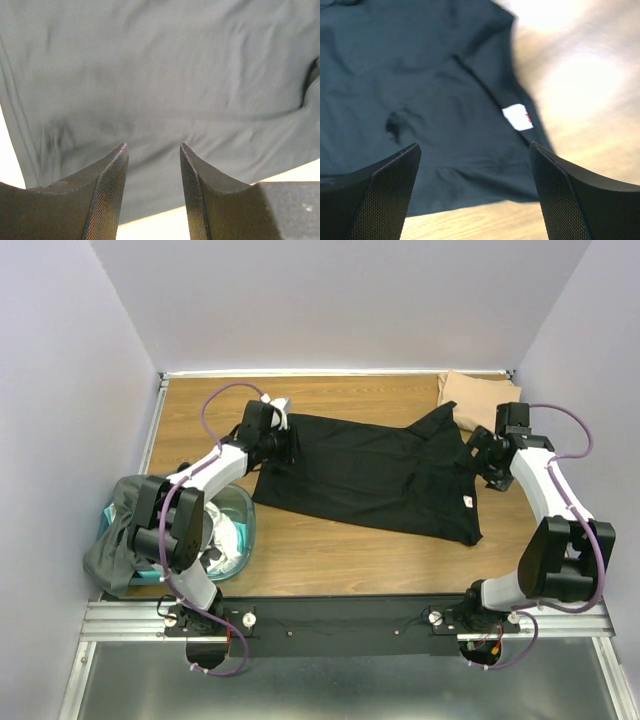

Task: Fold and stack the t-shirts
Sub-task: Fold the tshirt

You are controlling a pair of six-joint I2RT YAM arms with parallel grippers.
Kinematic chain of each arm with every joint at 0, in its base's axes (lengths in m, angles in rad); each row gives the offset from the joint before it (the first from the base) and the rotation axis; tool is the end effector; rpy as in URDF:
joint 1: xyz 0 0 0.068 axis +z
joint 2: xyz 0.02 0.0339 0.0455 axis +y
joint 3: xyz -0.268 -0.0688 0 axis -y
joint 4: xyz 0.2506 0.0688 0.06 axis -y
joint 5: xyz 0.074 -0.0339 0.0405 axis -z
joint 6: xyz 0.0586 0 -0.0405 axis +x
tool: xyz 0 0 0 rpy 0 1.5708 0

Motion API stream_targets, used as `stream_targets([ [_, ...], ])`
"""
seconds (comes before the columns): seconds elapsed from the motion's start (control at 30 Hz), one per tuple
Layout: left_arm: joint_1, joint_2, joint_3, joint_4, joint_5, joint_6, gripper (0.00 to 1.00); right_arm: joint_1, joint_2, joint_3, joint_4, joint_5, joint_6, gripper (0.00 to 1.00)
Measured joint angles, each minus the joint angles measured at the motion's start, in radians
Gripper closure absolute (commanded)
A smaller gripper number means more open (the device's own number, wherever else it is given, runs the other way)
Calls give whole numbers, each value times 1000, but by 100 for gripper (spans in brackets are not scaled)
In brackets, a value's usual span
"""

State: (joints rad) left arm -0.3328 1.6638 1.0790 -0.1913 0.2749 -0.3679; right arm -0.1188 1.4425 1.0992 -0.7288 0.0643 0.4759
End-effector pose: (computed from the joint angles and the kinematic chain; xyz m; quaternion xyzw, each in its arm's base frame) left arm 0.3540 -0.1392 0.2007 0.0370 0.9142 -0.2502 0.3167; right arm 0.3026 -0.0399 0.2351 0.2914 0.9237 0.0132 0.2483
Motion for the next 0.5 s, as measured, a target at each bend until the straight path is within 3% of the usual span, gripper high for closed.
stream_targets([
  [0.2,0,125,85,60,24,1,46,16,118,-27,126,-142,-10,7],
  [0.5,3,208,11,138,60,-31,46,26,177,-132,232,-185,-24,7],
])
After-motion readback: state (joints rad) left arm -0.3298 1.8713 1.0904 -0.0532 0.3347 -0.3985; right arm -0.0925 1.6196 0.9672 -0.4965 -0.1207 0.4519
